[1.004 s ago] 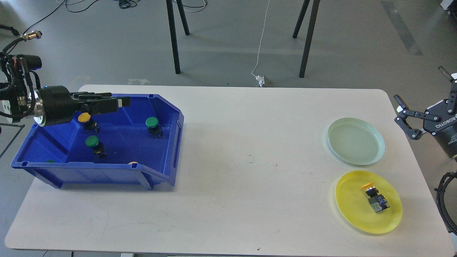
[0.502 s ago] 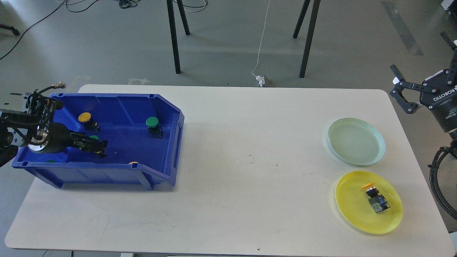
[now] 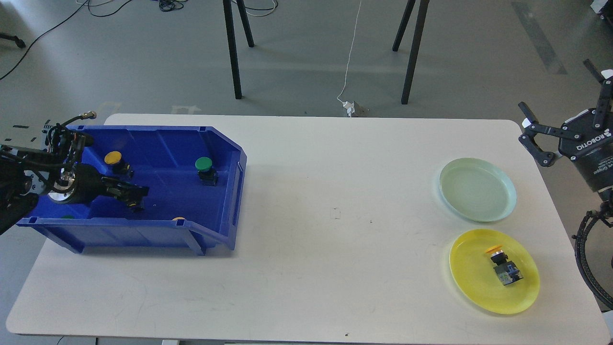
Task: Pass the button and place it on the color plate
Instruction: 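Reach the left gripper into the bin and grasp a green button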
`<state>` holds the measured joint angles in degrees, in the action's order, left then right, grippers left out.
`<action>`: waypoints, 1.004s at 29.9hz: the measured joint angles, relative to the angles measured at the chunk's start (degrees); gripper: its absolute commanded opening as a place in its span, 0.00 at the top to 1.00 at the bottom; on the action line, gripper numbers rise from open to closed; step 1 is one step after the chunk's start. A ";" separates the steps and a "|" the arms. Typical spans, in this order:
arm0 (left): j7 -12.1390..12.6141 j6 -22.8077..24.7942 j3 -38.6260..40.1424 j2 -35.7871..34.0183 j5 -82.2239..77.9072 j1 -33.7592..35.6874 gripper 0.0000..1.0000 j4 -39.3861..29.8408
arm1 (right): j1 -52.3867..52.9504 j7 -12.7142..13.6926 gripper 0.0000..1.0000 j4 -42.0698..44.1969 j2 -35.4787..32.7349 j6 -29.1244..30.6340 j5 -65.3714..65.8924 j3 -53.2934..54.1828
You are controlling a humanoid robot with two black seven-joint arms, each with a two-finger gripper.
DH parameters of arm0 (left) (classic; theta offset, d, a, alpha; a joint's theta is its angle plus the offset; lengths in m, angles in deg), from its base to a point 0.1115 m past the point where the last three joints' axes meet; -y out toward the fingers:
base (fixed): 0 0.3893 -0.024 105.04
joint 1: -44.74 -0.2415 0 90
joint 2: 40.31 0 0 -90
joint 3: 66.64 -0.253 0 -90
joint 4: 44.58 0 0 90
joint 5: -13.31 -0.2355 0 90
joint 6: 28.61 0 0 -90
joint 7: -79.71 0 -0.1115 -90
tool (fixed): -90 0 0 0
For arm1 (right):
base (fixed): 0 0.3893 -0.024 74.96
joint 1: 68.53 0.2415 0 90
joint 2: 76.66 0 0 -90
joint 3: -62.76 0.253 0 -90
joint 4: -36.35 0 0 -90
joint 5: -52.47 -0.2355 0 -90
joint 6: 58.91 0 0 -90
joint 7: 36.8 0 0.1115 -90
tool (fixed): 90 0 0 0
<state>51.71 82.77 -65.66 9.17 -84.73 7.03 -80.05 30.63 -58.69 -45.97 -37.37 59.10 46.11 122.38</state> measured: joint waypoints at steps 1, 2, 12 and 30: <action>0.00 0.00 0.00 0.09 -0.04 0.00 0.16 0.15 | -0.15 0.00 0.01 0.00 0.00 0.00 0.01 0.00; 0.00 0.00 -0.01 0.12 -0.08 -0.02 0.16 0.29 | -0.33 0.00 0.01 -0.01 0.00 0.00 0.02 0.00; 0.00 0.07 -0.01 1.97 0.49 -0.03 0.18 3.13 | -1.78 -0.08 0.01 -0.42 0.00 0.00 -0.02 0.00; 0.00 -0.10 -0.09 2.20 -0.06 -0.17 0.42 3.54 | -3.25 -0.17 0.01 -0.63 0.00 0.00 0.03 0.11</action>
<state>51.71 82.67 -65.76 11.37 -84.79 6.86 -76.52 27.37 -58.86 -46.60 -37.37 59.09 46.14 122.49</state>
